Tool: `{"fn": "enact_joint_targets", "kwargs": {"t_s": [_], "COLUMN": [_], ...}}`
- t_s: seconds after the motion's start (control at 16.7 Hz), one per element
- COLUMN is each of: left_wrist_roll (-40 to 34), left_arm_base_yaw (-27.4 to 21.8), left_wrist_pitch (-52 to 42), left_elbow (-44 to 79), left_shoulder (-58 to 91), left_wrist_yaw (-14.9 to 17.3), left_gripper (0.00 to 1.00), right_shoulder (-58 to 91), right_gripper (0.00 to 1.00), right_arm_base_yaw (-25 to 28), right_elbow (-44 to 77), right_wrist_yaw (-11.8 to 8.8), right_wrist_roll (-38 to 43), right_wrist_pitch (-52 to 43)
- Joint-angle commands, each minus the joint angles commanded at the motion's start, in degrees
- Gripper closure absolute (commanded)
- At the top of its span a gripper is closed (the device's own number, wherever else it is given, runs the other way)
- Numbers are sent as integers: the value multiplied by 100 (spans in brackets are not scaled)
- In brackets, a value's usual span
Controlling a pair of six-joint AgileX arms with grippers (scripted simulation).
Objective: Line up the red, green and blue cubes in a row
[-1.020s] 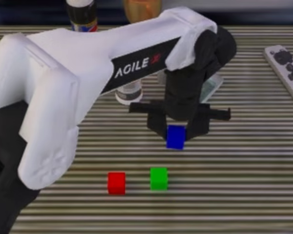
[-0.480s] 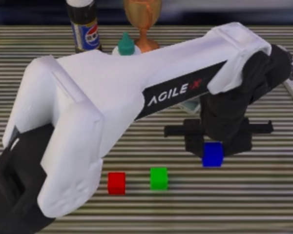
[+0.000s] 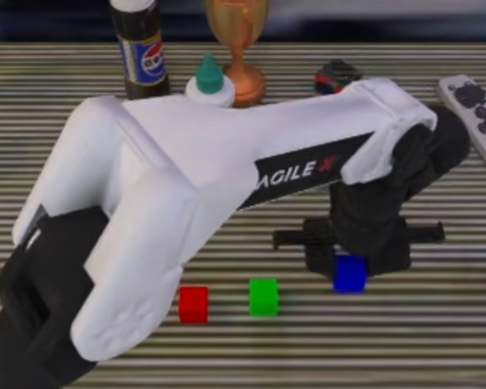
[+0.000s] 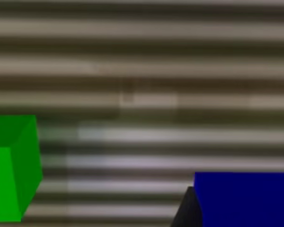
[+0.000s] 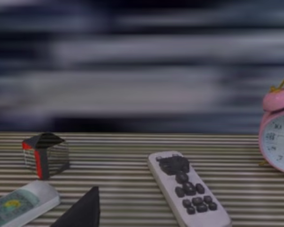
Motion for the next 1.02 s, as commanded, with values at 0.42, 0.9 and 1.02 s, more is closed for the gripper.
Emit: {"fn": "enact_joint_targets", "kwargs": {"t_s": [0.42,0.9,1.02], "left_wrist_roll": [-13,-13,-13], "left_arm_base_yaw": [-2,-2,-2], "left_wrist_pitch": [526,526,526], "left_elbow": [-439,-439,-439], "left_shoulder": [121,121,121], "left_wrist_yaw": [-17,-17,-17], "left_gripper": [100,40,25], "right_shoulder": [0,0,0], "right_gripper": [0,0,0], "right_arm_base_yaw": [0,0,0], "right_elbow": [0,0,0], "right_wrist_yaw": [0,0,0], "right_wrist_roll": [0,0,0], "right_wrist_pitch": [0,0,0]}}
